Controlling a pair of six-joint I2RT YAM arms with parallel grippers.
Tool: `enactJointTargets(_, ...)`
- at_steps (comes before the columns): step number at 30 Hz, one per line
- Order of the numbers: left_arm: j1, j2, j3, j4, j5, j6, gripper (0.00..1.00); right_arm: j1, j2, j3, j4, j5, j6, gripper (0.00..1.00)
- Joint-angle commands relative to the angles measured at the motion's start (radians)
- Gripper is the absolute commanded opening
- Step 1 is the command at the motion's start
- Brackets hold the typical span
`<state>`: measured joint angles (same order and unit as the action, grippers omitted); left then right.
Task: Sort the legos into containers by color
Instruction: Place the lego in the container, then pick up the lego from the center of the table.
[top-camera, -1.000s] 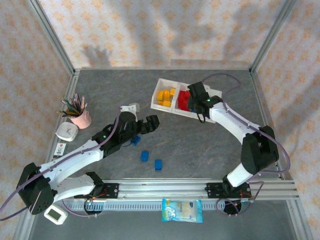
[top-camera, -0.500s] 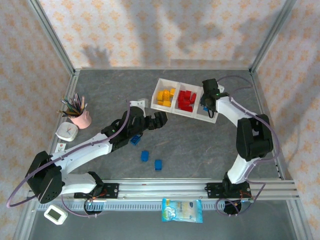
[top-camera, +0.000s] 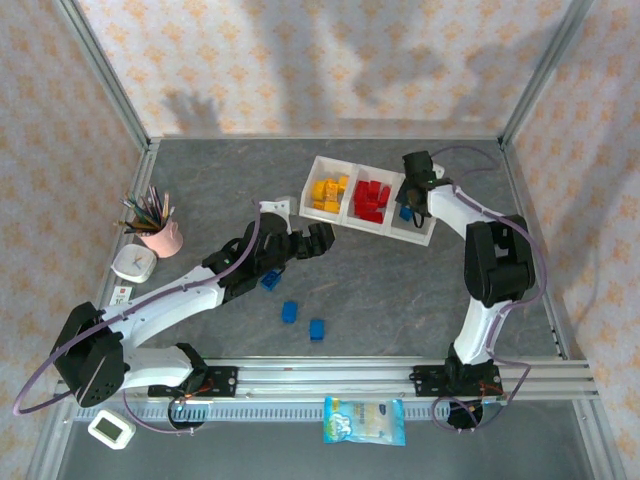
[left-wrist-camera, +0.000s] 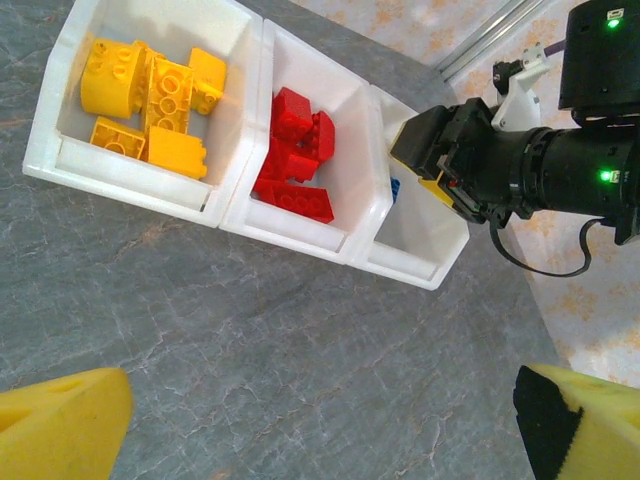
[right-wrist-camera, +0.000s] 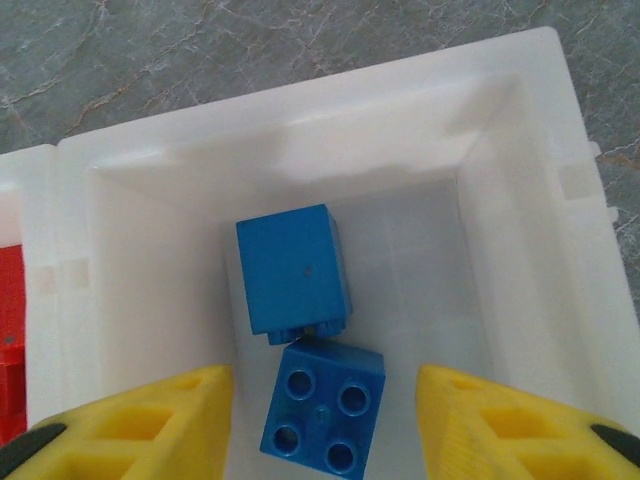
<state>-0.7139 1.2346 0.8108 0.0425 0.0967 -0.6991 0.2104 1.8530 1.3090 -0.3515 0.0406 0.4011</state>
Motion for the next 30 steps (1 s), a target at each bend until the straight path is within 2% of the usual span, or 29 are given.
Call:
enactJointTargets(1,-0.007,-0.023,0.033,-0.003,-0.027,0.03,0.99,0.001,-0.098,0.009,-0.017,-0.008,-0.02,0.5)
enactJointTargets(7,-0.007,-0.11,-0.007,-0.056,-0.092,0.013,0.99,0.102,-0.212,-0.039,-0.048,-0.036,-0.057,0.54)
enactJointTargets(13,0.005,-0.288,-0.089,-0.201,-0.219,-0.063,0.99,0.323,-0.25,-0.083,-0.054,-0.057,-0.1,0.62)
enactJointTargets(20,0.02,-0.479,-0.13,-0.433,-0.341,-0.156,0.99,0.547,-0.166,-0.052,-0.009,-0.11,-0.136,0.7)
enactJointTargets(24,0.022,-0.58,-0.163,-0.505,-0.381,-0.215,0.99,0.654,-0.052,0.031,0.002,-0.119,-0.194,0.74)
enactJointTargets(30,0.024,-0.663,-0.17,-0.598,-0.423,-0.264,0.99,0.717,0.107,0.17,0.005,-0.156,-0.232,0.78)
